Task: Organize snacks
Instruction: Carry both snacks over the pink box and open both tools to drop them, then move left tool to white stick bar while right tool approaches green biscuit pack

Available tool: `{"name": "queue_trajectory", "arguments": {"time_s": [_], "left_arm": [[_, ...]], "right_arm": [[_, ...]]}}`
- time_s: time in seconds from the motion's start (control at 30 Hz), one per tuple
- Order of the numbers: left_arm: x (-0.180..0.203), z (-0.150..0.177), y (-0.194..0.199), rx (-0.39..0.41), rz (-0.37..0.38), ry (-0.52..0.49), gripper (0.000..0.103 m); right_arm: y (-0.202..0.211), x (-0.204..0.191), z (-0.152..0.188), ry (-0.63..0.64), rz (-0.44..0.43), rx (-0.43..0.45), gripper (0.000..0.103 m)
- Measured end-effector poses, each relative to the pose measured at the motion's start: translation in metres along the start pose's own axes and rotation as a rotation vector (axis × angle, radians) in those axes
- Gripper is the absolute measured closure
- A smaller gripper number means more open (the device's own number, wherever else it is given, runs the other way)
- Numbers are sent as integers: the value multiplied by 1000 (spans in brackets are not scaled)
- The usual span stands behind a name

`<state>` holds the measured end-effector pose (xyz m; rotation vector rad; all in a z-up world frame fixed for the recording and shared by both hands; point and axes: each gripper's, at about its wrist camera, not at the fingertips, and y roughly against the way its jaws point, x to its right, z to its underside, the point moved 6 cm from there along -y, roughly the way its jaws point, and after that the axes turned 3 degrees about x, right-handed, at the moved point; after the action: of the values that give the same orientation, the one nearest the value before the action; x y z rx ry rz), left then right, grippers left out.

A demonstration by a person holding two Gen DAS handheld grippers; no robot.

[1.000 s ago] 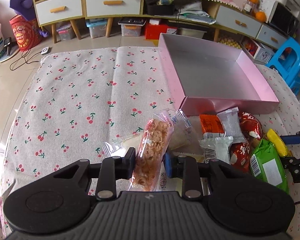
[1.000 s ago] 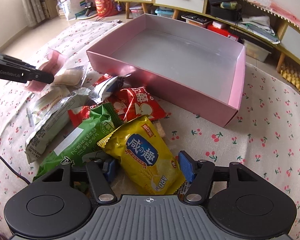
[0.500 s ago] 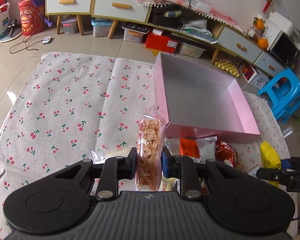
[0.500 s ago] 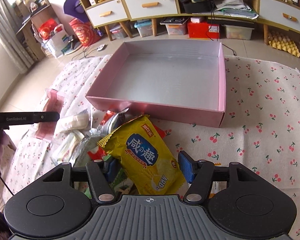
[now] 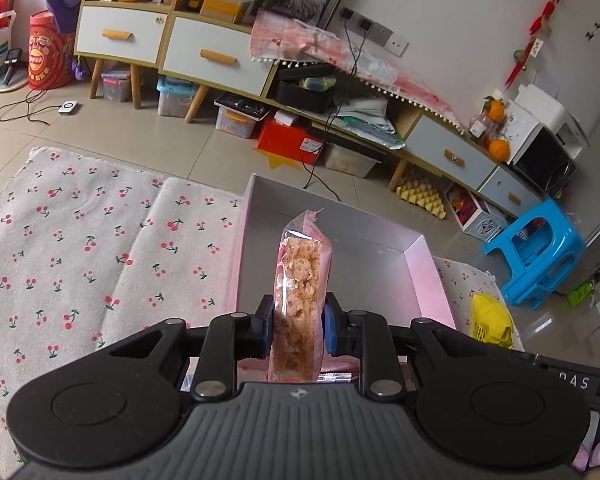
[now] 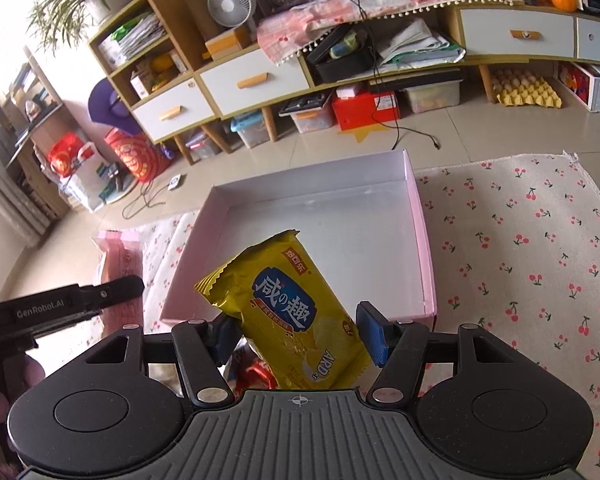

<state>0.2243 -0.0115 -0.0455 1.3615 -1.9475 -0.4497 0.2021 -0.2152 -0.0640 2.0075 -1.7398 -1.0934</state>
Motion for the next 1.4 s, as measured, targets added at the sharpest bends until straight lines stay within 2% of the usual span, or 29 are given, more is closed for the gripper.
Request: {"name": "queue_trajectory", "arguments": {"time_s": [0.17, 0.33, 0.47, 0.6, 0.8, 0.9, 0.93, 1.0, 1.07, 1.17, 1.4], "left_arm": [[19, -1, -19, 30, -12, -98, 81], [30, -1, -33, 85, -60, -183, 81], [36, -2, -34, 132, -90, -246, 81], [36, 2, -42, 110, -108, -258, 81], [32, 8, -47, 51, -153, -286, 81], [28, 9, -45, 37, -147, -269, 79], [27, 8, -44, 37, -141, -264, 77], [29, 9, -42, 35, -132, -264, 66], [31, 10, -41, 37, -125, -276, 51], [36, 10, -39, 35, -114, -275, 38], [41, 10, -27, 34, -81, -271, 22]], "right_arm": [[-8, 11, -8, -38, 28, 82, 42], [-22, 23, -14, -73, 48, 149, 42], [-32, 31, -13, -82, 70, 152, 42], [-40, 34, -8, -45, 120, 139, 42], [-43, 35, -3, -28, 122, 116, 41], [-43, 33, -2, -14, 125, 107, 40], [-43, 33, -2, -13, 126, 105, 39], [-42, 33, -2, -14, 127, 102, 38], [-40, 33, -2, -16, 126, 101, 32], [-34, 30, -3, 2, 132, 114, 21], [-18, 21, -7, 61, 134, 131, 17]]}}
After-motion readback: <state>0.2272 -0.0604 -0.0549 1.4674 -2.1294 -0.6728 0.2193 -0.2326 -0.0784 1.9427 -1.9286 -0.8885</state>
